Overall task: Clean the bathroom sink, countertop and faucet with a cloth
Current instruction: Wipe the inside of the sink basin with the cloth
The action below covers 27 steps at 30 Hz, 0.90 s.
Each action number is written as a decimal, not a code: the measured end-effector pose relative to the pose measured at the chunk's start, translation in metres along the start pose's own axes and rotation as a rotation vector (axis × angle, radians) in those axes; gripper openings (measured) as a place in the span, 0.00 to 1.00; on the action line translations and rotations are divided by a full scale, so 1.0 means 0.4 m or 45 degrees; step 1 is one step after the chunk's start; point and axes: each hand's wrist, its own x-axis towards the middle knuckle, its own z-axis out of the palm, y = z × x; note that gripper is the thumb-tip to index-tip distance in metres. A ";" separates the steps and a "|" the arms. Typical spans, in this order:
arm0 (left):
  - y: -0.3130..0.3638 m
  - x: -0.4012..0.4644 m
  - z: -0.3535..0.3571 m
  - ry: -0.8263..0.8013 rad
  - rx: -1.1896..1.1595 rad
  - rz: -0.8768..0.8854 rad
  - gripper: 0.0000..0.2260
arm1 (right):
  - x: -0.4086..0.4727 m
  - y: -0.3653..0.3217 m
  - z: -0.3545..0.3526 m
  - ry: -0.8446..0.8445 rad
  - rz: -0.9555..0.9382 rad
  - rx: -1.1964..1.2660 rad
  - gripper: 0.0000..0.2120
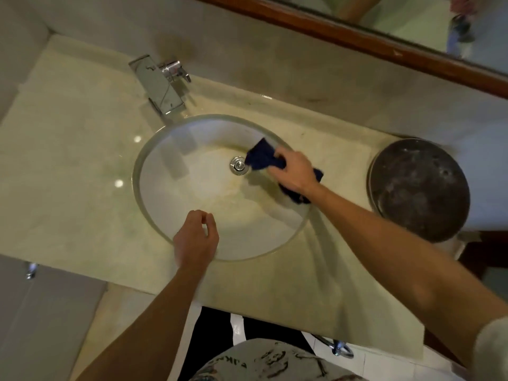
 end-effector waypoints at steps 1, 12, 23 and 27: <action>-0.001 -0.001 0.001 0.013 0.006 0.011 0.07 | -0.033 -0.006 0.016 -0.069 0.043 0.151 0.11; 0.108 0.002 -0.047 -0.081 -0.503 -0.118 0.16 | -0.227 -0.060 -0.002 0.013 0.298 1.274 0.08; 0.361 0.068 -0.061 -0.434 -1.135 -0.019 0.19 | -0.208 -0.127 0.019 -0.051 -0.221 0.701 0.19; 0.292 0.142 -0.064 -0.355 -1.104 -0.096 0.11 | -0.166 -0.117 0.042 -0.354 -0.120 0.779 0.17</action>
